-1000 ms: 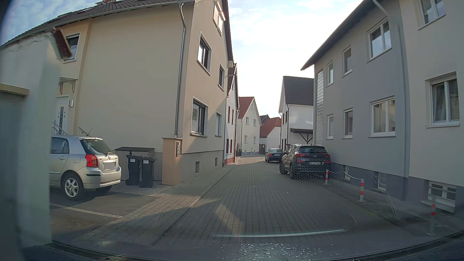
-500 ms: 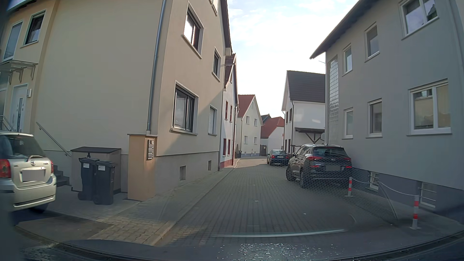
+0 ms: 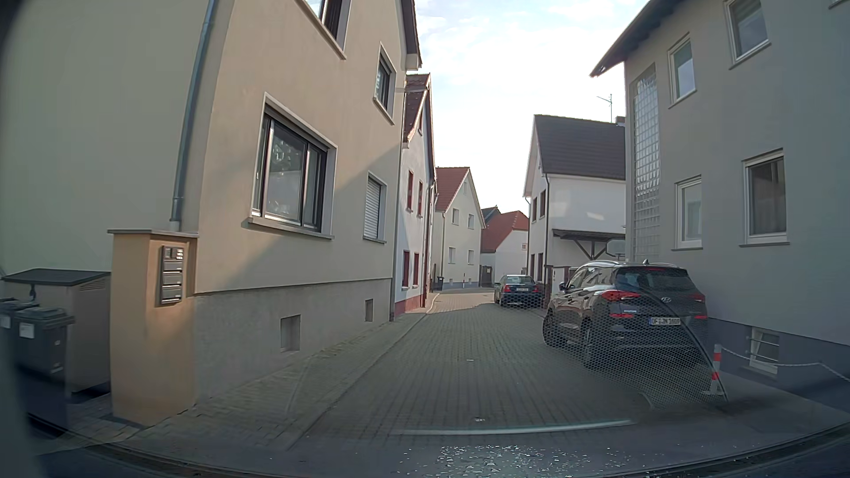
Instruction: Follow the waypoints while adhering to traffic rules and regulations
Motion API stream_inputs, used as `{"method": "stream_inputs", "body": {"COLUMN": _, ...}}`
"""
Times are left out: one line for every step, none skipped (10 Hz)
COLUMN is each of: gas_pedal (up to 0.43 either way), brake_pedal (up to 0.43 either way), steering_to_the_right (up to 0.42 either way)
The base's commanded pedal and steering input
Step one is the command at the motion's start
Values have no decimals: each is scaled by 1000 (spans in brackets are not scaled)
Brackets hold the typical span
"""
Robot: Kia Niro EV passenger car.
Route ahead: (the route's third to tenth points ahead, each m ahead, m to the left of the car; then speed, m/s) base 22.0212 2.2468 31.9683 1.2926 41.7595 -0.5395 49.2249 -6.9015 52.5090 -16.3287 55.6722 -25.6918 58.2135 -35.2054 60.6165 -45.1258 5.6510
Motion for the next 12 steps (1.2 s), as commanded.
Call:
{"method": "stream_inputs", "body": {"gas_pedal": 0, "brake_pedal": 0, "steering_to_the_right": -3}}
{"method": "stream_inputs", "body": {"gas_pedal": 0, "brake_pedal": 0, "steering_to_the_right": -3}}
{"method": "stream_inputs", "body": {"gas_pedal": 0, "brake_pedal": 0, "steering_to_the_right": -2}}
{"method": "stream_inputs", "body": {"gas_pedal": 0, "brake_pedal": 0, "steering_to_the_right": -2}}
{"method": "stream_inputs", "body": {"gas_pedal": 0, "brake_pedal": 0, "steering_to_the_right": 0}}
{"method": "stream_inputs", "body": {"gas_pedal": 0, "brake_pedal": 0, "steering_to_the_right": 0}}
{"method": "stream_inputs", "body": {"gas_pedal": 0, "brake_pedal": 0, "steering_to_the_right": 0}}
{"method": "stream_inputs", "body": {"gas_pedal": 0, "brake_pedal": 0, "steering_to_the_right": 1}}
{"method": "stream_inputs", "body": {"gas_pedal": 0, "brake_pedal": 0, "steering_to_the_right": 3}}
{"method": "stream_inputs", "body": {"gas_pedal": 0, "brake_pedal": 0, "steering_to_the_right": 7}}
{"method": "stream_inputs", "body": {"gas_pedal": 0, "brake_pedal": 0, "steering_to_the_right": 7}}
{"method": "stream_inputs", "body": {"gas_pedal": 0, "brake_pedal": 0, "steering_to_the_right": 8}}
